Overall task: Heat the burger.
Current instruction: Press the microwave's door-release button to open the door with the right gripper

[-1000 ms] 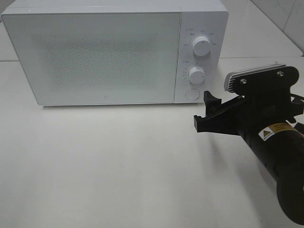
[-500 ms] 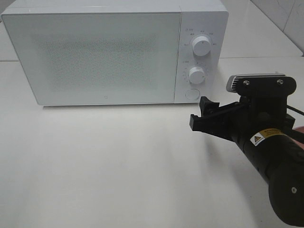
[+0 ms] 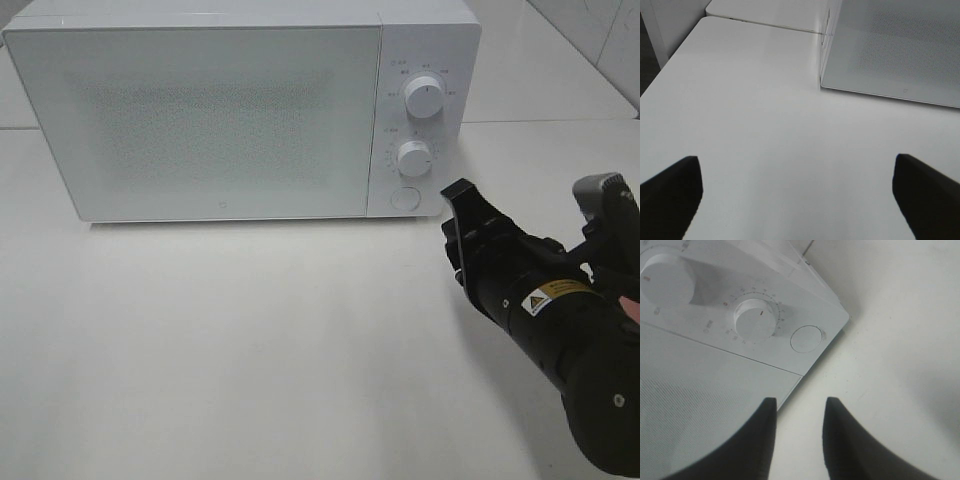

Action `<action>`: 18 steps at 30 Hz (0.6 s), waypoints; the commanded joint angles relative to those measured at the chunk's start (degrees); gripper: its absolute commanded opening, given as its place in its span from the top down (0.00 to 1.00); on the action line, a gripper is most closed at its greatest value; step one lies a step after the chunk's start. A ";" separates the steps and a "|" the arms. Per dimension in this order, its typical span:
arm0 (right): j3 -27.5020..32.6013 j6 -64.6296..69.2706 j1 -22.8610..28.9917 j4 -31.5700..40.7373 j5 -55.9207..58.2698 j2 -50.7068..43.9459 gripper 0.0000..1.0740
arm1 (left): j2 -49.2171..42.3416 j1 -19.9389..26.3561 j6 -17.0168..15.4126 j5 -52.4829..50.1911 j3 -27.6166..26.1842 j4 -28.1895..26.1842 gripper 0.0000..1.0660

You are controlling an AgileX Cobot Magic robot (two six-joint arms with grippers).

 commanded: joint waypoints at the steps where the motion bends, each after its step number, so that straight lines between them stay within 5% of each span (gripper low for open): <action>1: -0.46 10.77 0.17 -0.69 0.80 0.06 0.82 | -1.20 0.17 0.00 -0.57 0.11 -0.17 0.08; 3: -0.46 21.66 0.17 -0.69 0.80 0.06 0.96 | -1.20 0.17 0.00 -0.57 0.11 -0.17 0.08; 6: -0.46 23.72 0.17 -0.92 0.80 0.06 1.00 | -1.20 0.17 0.00 -0.57 0.11 -0.17 0.08; 18: -1.32 23.72 -1.55 -1.49 0.97 0.23 1.00 | -1.20 0.17 0.00 -0.57 0.11 -0.17 0.08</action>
